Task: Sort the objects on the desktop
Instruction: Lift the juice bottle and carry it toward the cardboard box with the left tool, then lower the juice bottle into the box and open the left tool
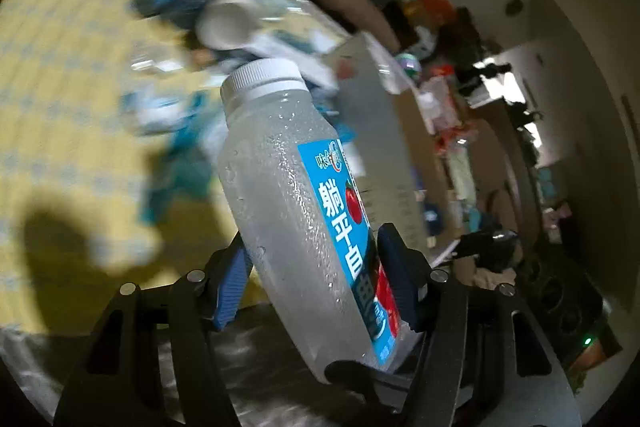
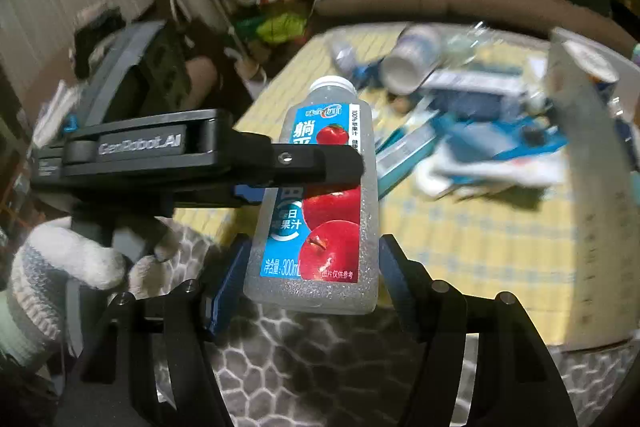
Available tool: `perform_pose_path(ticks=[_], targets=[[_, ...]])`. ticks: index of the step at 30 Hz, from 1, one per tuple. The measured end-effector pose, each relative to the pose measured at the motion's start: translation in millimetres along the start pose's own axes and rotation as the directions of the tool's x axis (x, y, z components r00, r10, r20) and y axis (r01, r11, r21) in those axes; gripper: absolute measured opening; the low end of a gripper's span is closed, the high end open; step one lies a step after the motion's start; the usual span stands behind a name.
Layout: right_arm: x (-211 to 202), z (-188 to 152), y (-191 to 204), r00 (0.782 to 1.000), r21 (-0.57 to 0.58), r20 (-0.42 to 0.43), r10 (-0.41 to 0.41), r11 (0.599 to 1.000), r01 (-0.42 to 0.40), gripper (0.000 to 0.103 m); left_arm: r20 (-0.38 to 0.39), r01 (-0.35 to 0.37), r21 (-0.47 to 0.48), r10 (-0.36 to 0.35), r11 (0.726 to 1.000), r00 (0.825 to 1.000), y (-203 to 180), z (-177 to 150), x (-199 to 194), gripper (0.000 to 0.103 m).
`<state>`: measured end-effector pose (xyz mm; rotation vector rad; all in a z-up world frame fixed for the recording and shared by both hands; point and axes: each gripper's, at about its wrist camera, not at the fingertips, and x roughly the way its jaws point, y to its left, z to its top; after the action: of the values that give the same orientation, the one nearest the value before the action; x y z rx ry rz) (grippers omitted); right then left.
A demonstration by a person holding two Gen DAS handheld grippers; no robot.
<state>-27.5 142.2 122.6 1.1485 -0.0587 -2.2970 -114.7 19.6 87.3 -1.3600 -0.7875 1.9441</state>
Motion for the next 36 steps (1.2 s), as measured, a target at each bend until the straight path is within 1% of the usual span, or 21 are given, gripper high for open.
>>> perform_pose_path(ticks=[2,3,5,8,10,11,12,15,17,18,20,22,26,30,31,32,33,34,35,36], targets=[[-16,4,-19,1.000,0.022,0.022,-0.014,1.000,0.014,0.067,-0.011,0.013,0.030,-0.013,0.999,1.000,-27,11,16,0.057],[-25,7,-31,0.999,0.033,0.032,-0.021,0.999,0.020,0.067,-0.018,0.022,0.048,-0.021,0.999,1.000,-43,18,27,0.055],[-44,11,-55,0.997,0.037,0.049,-0.055,0.998,0.053,0.066,-0.037,0.039,0.078,-0.036,0.996,0.999,-74,31,51,0.054],[-77,20,-98,0.988,0.040,0.070,-0.135,0.990,0.133,0.066,-0.080,0.052,0.130,-0.042,0.990,0.996,-129,49,99,0.054],[-93,25,-126,0.982,0.049,0.076,-0.172,0.984,0.168,0.066,-0.103,0.059,0.159,-0.043,0.985,0.994,-158,58,129,0.054],[-99,28,-141,0.980,0.057,0.077,-0.185,0.982,0.181,0.066,-0.115,0.066,0.166,-0.048,0.984,0.992,-169,62,142,0.054],[-106,31,-159,0.977,0.066,0.076,-0.200,0.978,0.196,0.066,-0.131,0.076,0.171,-0.054,0.982,0.990,-183,68,162,0.054],[-121,40,-206,0.964,0.083,0.074,-0.256,0.965,0.250,0.066,-0.165,0.087,0.175,-0.058,0.981,0.985,-209,83,215,0.054],[-124,47,-237,0.957,0.087,0.064,-0.283,0.957,0.277,0.066,-0.175,0.096,0.151,-0.069,0.984,0.982,-218,94,244,0.054],[-123,50,-252,0.955,0.090,0.061,-0.289,0.955,0.283,0.066,-0.190,0.104,0.117,-0.080,0.988,0.978,-220,103,263,0.054],[-122,56,-280,0.955,0.093,0.062,-0.290,0.954,0.284,0.065,-0.204,0.101,0.075,-0.084,0.992,0.975,-219,115,291,0.054],[-117,64,-311,0.957,0.104,0.045,-0.288,0.954,0.282,0.064,-0.207,0.090,0.058,-0.076,0.994,0.975,-220,127,316,0.054],[-102,76,-348,0.956,0.125,0.010,-0.293,0.949,0.289,0.063,-0.222,0.050,0.081,-0.031,0.995,0.975,-222,142,355,0.056],[-84,80,-369,0.950,0.132,-0.021,-0.311,0.941,0.311,0.063,-0.225,-0.014,0.126,0.042,0.992,0.973,-222,155,384,0.060],[-78,81,-373,0.944,0.124,-0.034,-0.329,0.936,0.330,0.062,-0.227,-0.028,0.131,0.058,0.991,0.972,-221,156,387,0.061],[-75,80,-374,0.939,0.115,-0.039,-0.343,0.932,0.345,0.062,-0.231,-0.046,0.135,0.076,0.990,0.970,-219,158,392,0.067],[-69,79,-375,0.921,0.093,-0.053,-0.385,0.917,0.388,0.062,-0.229,-0.071,0.134,0.100,0.988,0.968,-216,160,395,0.071],[-63,78,-376,0.905,0.076,-0.071,-0.420,0.902,0.424,0.062,-0.223,-0.090,0.132,0.118,0.987,0.968,-213,160,395,0.071],[-59,76,-379,0.896,0.065,-0.075,-0.438,0.894,0.443,0.062,-0.216,-0.102,0.130,0.128,0.986,0.968,-209,162,394,0.072],[-54,75,-375,0.890,0.035,-0.067,-0.451,0.891,0.454,0.062,-0.203,-0.109,0.126,0.133,0.986,0.970,-205,163,390,0.075]])
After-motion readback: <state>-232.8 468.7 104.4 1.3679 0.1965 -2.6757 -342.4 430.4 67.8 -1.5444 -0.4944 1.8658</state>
